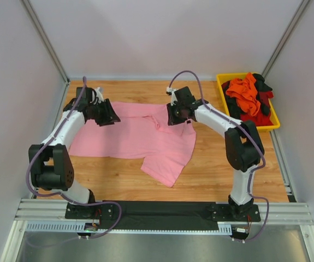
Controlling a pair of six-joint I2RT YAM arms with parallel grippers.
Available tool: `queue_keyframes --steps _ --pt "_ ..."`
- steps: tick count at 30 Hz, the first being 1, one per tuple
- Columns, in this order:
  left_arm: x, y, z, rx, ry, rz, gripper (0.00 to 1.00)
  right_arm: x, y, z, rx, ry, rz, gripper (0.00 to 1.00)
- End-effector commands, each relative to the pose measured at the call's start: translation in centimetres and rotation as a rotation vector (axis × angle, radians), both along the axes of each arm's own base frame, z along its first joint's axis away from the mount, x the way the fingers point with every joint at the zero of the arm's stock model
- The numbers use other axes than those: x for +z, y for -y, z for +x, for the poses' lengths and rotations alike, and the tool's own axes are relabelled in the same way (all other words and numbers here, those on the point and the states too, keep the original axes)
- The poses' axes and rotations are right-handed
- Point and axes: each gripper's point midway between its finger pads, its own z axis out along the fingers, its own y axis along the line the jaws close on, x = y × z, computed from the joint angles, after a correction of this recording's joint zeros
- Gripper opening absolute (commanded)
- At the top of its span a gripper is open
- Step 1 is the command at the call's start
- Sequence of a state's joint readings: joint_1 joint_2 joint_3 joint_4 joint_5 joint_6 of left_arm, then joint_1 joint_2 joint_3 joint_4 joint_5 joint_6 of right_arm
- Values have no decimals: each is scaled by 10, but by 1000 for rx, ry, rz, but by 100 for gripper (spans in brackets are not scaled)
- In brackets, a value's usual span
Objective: Fold and stack the t-shirts
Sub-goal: Fold the tshirt
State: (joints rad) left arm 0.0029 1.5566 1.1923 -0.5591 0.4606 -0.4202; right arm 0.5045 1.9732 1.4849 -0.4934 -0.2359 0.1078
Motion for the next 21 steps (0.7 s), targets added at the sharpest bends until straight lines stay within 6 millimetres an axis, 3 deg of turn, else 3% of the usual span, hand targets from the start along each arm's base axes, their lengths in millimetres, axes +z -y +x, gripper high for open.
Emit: queue_keyframes --steps 1,6,8,9,14,15,17,21 --pt "13 31 2 -71 41 16 49 44 35 27 -314 71 -30 24" --pt "12 95 9 -168 75 -35 50 28 58 20 -555 -24 -61 26" --pt "17 108 20 -184 98 -29 50 14 67 12 -622 -63 -81 26" --pt "7 119 22 -199 77 -17 50 11 68 11 -673 -87 -67 25" --pt "0 148 49 -209 93 -19 50 -5 76 -2 -786 -155 -82 25" --pt "-10 154 51 -217 74 -17 50 -5 76 -3 -807 -165 -68 25" --pt "-8 164 59 -218 84 -20 51 -9 79 -9 -844 -184 -71 25" --pt "-27 183 64 -239 45 -10 52 -14 85 -12 -918 -201 -83 25"
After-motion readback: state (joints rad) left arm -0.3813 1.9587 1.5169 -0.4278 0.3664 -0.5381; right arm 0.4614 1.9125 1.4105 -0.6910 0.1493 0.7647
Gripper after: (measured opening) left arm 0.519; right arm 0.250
